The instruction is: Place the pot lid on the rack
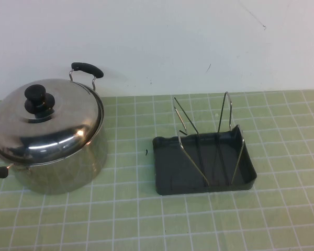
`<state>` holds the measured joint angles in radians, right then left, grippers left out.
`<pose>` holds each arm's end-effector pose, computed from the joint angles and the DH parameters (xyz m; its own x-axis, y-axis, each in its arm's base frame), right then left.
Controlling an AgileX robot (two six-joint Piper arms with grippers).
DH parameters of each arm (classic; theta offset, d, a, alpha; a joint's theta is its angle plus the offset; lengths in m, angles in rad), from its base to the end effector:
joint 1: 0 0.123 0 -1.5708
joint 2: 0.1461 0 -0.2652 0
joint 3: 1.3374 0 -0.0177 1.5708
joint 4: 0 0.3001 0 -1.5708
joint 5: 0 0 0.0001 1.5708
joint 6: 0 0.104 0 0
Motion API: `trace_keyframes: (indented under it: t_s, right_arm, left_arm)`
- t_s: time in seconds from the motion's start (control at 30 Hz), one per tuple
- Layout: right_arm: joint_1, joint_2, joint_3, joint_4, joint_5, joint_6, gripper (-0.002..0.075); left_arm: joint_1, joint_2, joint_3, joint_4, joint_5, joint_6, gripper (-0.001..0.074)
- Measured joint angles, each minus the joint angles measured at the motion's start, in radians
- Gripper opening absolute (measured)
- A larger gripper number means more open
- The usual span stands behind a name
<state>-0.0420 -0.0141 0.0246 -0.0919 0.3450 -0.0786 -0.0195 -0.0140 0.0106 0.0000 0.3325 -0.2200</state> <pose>0.1350 -0.0089 0.1711 -0.2717 -0.1530 -0.9501 0.0276 0.9856 -0.1666 0.1353 -0.0026 0.1777 -0.2379 -0.2136 -0.9475 -0.0332 0.9767 -0.2119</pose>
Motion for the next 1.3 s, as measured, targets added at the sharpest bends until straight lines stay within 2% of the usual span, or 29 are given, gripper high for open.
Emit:
trace_keyframes:
  t_s: [1.3]
  right_arm:
    - [0.0, 0.0, 0.0, -0.003, -0.002, 0.0, -0.0001]
  left_arm:
    - [0.0, 0.0, 0.0, 0.025, -0.004, 0.002, -0.0002]
